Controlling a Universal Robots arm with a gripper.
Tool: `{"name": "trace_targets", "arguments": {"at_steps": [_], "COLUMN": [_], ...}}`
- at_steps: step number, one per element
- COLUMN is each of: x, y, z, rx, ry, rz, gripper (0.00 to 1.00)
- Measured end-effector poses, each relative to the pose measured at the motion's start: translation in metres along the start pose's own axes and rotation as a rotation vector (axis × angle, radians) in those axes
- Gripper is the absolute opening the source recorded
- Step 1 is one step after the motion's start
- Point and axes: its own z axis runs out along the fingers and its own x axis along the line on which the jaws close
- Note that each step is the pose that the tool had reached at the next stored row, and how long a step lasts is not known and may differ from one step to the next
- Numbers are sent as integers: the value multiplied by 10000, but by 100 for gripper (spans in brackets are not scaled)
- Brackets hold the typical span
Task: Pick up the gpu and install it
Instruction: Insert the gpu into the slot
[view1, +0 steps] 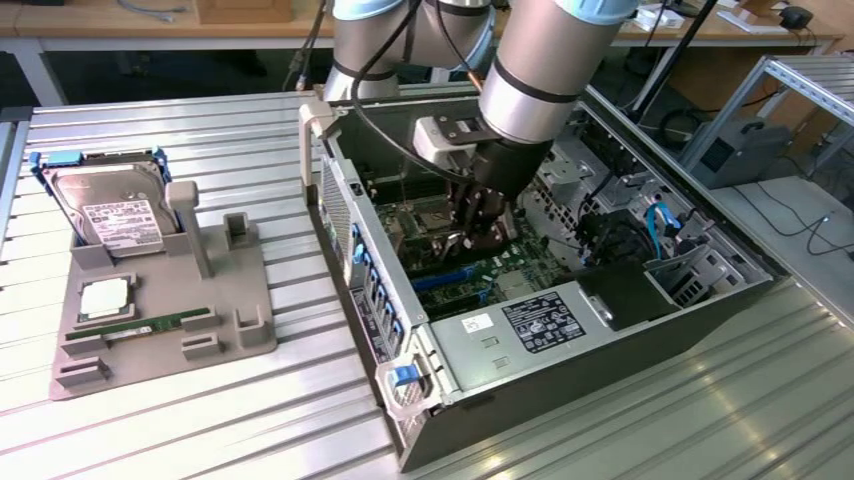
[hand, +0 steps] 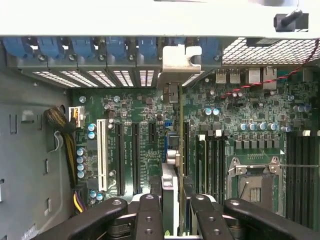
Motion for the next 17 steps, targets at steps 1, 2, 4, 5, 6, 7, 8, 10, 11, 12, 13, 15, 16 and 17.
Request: {"name": "trace_targets", "arguments": {"at_steps": [1, 2, 4, 5, 6, 7, 8, 10, 11, 12, 13, 15, 16, 17], "x": [1, 2, 4, 5, 5, 7, 8, 10, 12, 13, 13, 14, 15, 15], "y": [8, 11, 12, 13, 20, 38, 53, 72, 88, 89, 89, 89, 89, 88], "z": [18, 36, 61, 72, 83, 99, 115, 154, 175, 188, 197, 212, 216, 224], "rx": [1, 1, 2, 2, 3, 3, 4, 4, 4, 4, 4, 3, 3, 3], "ry": [0, -1, -1, -1, -1, -2, -2, -2, -2, -2, -1, 0, 2, 0], "rz": [16, 25, 34, 40, 51, 52, 54, 58, 59, 58, 58, 59, 60, 60], "gripper": [27, 27, 27, 27, 27, 27, 27, 27, 27, 27, 27, 27, 27, 27]}}
